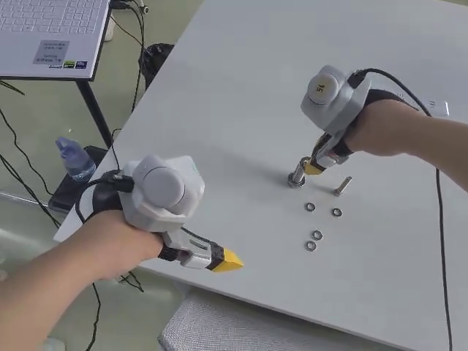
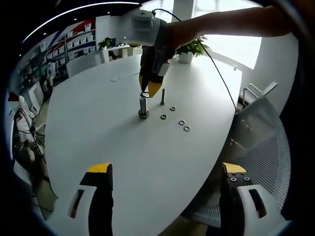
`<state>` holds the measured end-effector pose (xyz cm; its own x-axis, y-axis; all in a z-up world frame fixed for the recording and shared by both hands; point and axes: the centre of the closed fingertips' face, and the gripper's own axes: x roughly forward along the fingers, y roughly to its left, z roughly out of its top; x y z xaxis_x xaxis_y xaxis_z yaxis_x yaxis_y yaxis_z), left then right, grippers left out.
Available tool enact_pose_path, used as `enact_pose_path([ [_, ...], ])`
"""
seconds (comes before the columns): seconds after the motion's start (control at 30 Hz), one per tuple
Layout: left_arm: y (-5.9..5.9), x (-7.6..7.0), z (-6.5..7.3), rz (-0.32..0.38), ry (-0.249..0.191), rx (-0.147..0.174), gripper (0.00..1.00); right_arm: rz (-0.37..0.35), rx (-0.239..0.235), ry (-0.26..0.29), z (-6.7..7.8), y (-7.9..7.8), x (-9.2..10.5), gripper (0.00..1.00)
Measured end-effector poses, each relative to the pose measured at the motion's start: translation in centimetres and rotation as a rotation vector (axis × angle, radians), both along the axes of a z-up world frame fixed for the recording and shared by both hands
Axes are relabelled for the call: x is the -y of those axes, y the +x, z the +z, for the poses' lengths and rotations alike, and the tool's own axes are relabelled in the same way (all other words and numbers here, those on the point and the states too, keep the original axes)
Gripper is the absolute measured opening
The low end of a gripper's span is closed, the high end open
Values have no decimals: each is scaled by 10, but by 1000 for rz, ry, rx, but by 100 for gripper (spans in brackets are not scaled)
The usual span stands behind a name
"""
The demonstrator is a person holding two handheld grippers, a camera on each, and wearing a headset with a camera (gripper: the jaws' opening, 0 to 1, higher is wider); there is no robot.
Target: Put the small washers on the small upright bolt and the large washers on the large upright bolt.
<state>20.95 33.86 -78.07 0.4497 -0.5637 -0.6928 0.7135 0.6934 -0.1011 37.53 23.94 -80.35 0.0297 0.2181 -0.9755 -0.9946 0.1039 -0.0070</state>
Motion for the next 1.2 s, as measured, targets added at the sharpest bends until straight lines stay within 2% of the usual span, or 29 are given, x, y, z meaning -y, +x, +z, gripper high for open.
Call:
enact_pose_path([
  [0.23,0,-1,-2,0,-4,-7,89,8,2,-9,-5,2,-7,22],
  [0.7,1,-3,-5,-3,1,-21,87,31,12,-41,-12,2,-6,22],
  [1.03,3,-3,-6,0,-3,-25,87,39,2,-52,-20,1,-7,22],
  [1.2,3,-4,-8,0,0,-32,86,49,-4,-64,-29,-2,-7,22],
])
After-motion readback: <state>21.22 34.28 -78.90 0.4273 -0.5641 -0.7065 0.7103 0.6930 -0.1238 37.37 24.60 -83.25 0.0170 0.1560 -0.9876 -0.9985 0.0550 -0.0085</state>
